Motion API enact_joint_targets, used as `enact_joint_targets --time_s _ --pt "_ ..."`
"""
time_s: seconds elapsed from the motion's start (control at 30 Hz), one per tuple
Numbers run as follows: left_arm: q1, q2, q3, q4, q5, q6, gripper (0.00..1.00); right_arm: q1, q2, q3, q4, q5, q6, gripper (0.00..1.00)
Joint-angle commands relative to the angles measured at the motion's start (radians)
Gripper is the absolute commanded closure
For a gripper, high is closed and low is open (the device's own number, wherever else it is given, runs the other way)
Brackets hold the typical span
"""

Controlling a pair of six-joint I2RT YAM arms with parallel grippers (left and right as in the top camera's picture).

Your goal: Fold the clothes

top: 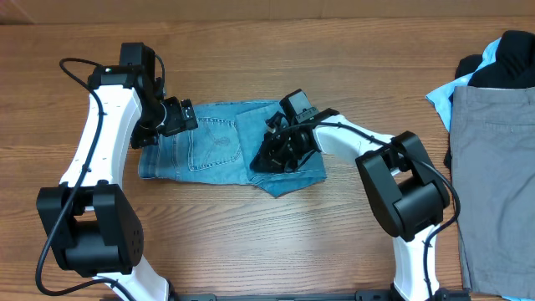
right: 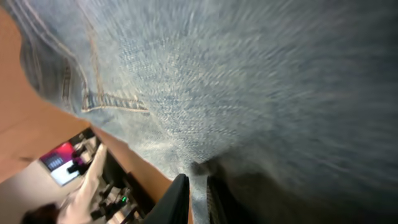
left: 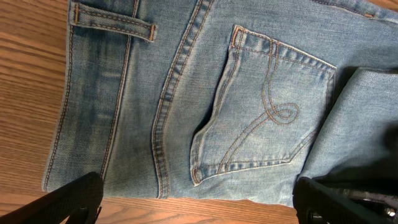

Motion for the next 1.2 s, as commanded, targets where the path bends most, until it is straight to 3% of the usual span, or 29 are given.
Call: enact_joint_targets --time_s 0.0,0.07,0.1,0.13,0.17,0.27,0.4,0.5,0.6,0.77,1.17 --pt "0.0 -0.027 -0.003 0.002 -0.014 0.036 0.0 -0.024 -0.135 0.016 -0.003 0.176 0.022 0.84" --pt "0.025 -0.027 -0.003 0.006 -0.048 0.053 0.0 -0.036 -0.247 0.04 0.005 0.298 0.019 0.63" --pt "0.038 -0.027 -0.003 0.008 -0.068 0.053 0.0 -0.039 -0.278 0.04 0.017 0.334 0.019 0.46" --pt "0.057 -0.027 -0.003 0.012 -0.081 0.062 0.0 -0.043 -0.306 0.04 0.025 0.37 0.019 0.18" --pt "0.077 -0.027 -0.003 0.016 -0.081 0.071 0.0 -0.047 -0.329 0.04 0.03 0.404 0.019 0.0" --pt "0.15 -0.027 -0.003 0.029 -0.019 0.112 0.0 -0.056 -0.359 0.04 0.035 0.492 0.019 0.0" --pt "0.244 -0.027 -0.003 0.037 0.111 0.252 0.0 -0.056 -0.356 0.036 0.006 0.646 0.019 0.0" --pt "0.292 -0.027 -0.005 0.026 0.11 0.285 0.0 -0.056 -0.355 0.035 -0.01 0.735 0.019 0.0" --pt "0.318 -0.026 -0.018 0.037 0.097 0.304 0.0 -0.056 -0.355 0.035 -0.01 0.742 0.019 0.0" --pt "0.321 0.008 -0.057 0.084 0.192 0.395 0.0 -0.056 -0.355 0.035 -0.018 0.758 0.018 0.0" --pt "0.32 0.193 -0.057 0.135 0.287 0.433 0.0 -0.058 -0.355 0.035 -0.018 0.776 0.019 0.0"
